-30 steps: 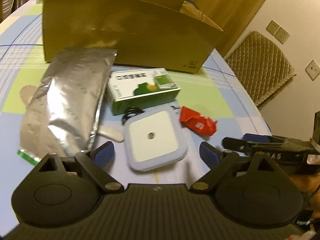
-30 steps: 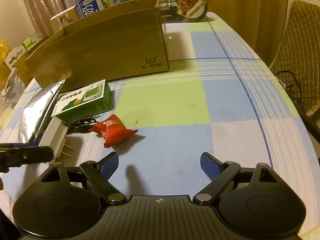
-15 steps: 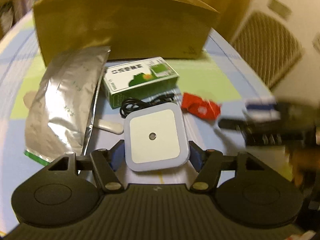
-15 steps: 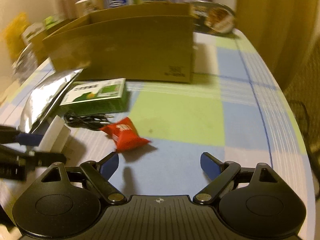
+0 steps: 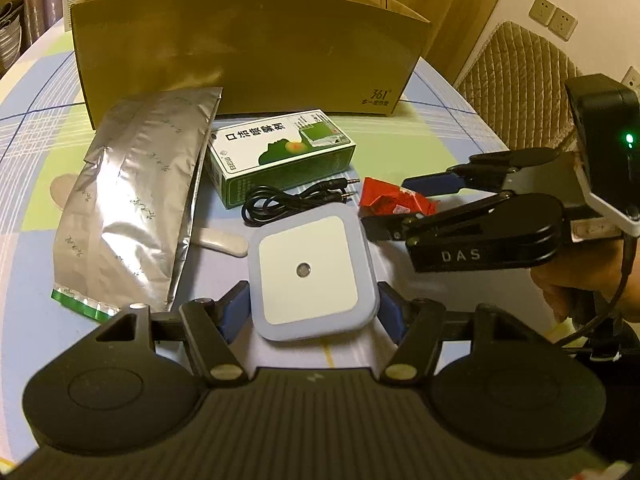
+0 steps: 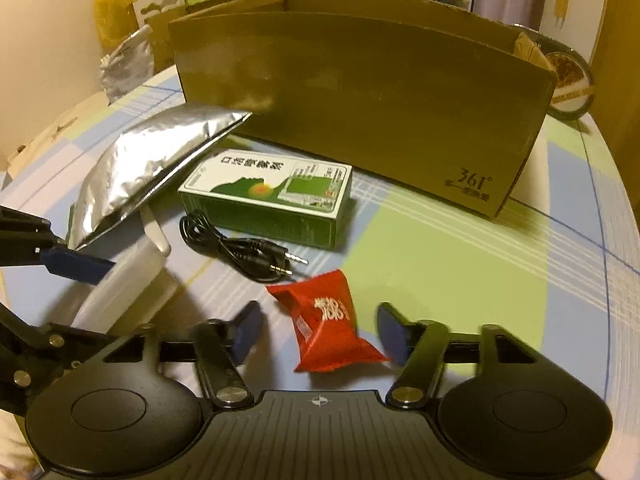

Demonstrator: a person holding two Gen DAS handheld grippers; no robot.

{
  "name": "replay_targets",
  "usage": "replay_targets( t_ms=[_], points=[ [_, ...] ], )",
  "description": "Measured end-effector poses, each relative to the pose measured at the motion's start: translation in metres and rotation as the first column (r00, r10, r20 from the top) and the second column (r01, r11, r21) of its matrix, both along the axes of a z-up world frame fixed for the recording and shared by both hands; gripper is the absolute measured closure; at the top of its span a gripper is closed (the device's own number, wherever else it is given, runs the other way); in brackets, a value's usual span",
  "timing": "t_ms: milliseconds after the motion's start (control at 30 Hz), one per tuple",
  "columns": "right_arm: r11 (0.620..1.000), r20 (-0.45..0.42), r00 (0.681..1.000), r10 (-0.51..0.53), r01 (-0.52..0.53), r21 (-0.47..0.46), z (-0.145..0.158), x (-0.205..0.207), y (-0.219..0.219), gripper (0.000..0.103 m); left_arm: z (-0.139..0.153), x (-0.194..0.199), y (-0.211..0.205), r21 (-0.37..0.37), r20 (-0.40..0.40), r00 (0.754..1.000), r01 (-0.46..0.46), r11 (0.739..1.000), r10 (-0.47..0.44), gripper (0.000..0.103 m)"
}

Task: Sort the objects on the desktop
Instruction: 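Grasp the red candy packet with the right tool while the left tool grasps the white night-light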

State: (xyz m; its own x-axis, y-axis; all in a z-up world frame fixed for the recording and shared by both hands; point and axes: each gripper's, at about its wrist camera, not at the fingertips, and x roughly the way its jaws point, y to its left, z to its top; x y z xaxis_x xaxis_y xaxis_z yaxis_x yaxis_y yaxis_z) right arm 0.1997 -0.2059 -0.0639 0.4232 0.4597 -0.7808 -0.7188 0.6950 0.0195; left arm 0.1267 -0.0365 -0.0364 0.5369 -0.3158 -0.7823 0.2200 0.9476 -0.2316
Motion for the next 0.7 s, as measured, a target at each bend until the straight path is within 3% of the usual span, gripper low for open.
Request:
replay_targets(
  t_ms=[100,133,433,600,700],
  points=[
    [1.000,0.005,1.000,0.001,-0.001,0.005,0.002,-0.005,-0.001,0.075,0.000,0.001,0.002,-0.018,-0.001,1.000,-0.011,1.000,0.011,0.040],
    [1.000,0.005,1.000,-0.005,0.005,0.005,0.002,-0.007,-0.002,0.076,0.000,0.001,0.003,-0.022,-0.001,1.000,-0.015,1.000,0.015,0.040],
    [0.993,0.051,0.992,-0.119,0.119,0.005,0.007,-0.041,-0.024,0.077,0.003,0.007,0.007,-0.076,-0.011,0.997,-0.073,0.994,0.072,0.035],
    [0.987,0.071,0.985,-0.158,0.156,0.023,0.006,-0.056,-0.035,0.077,-0.003,0.012,0.001,-0.054,-0.037,0.994,-0.100,0.993,0.098,0.043],
    [0.985,0.083,0.982,-0.170,0.168,0.029,0.004,-0.061,-0.039,0.077,-0.001,0.007,-0.009,0.007,-0.002,0.997,-0.077,0.997,0.077,0.042]
  ],
)
